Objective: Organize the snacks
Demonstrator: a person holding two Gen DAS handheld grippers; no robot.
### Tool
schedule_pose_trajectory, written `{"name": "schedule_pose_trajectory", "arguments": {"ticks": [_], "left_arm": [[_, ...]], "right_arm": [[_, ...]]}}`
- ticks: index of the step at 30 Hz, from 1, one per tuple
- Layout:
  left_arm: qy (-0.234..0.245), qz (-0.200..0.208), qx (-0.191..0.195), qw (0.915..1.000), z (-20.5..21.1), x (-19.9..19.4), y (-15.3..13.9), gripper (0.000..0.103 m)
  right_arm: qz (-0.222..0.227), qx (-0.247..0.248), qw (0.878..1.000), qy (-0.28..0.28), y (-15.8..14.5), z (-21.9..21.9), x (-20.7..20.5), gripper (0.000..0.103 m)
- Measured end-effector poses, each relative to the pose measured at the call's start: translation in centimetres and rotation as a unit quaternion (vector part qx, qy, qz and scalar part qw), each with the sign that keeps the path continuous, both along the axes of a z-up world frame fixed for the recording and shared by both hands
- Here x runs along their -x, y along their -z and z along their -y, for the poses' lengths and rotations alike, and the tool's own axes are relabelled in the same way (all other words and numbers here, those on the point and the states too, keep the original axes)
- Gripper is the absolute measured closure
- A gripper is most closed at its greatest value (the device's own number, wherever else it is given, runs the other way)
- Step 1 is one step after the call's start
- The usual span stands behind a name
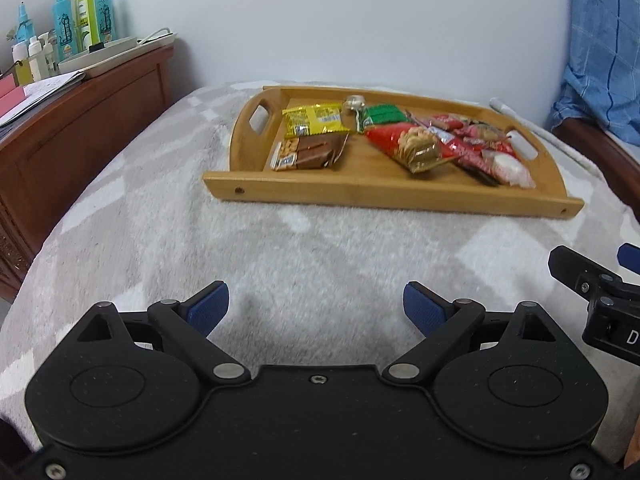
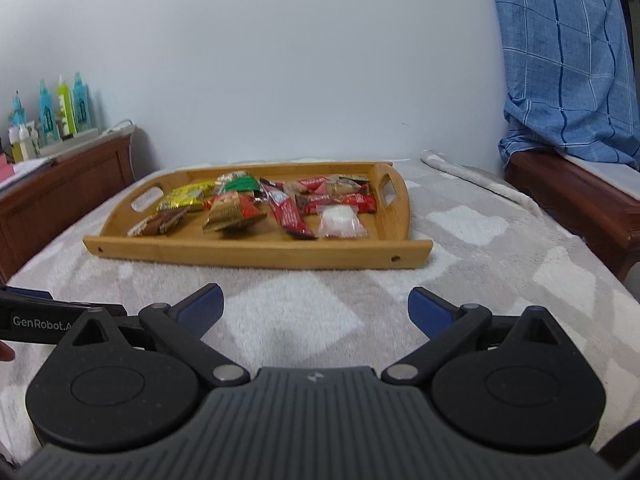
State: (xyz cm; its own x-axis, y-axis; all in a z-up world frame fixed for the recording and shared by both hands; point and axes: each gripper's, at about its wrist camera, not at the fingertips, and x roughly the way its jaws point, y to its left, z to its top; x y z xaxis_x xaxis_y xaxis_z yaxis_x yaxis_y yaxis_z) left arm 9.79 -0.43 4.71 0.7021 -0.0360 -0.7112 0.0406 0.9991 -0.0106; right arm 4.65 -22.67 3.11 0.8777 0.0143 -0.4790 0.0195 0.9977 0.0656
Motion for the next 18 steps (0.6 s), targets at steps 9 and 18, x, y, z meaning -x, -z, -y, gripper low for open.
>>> {"name": "schedule_pose_trajectory", "arguments": {"ticks": [9, 18], "left_arm": [[-0.003, -0.003, -0.006, 1.0, -0.1, 0.4, 1.2, 0.009], [-0.009, -0.016, -0.003, 0.9998, -0.3, 0.3, 2.2, 0.008]], "right_arm": [[-0.02, -0.003, 1.0, 0.008, 1.1, -0.3, -0.1, 0.0], [-0.033, 0.023, 0.999, 0.012, 2.0, -0.8, -0.5, 0.0]]}}
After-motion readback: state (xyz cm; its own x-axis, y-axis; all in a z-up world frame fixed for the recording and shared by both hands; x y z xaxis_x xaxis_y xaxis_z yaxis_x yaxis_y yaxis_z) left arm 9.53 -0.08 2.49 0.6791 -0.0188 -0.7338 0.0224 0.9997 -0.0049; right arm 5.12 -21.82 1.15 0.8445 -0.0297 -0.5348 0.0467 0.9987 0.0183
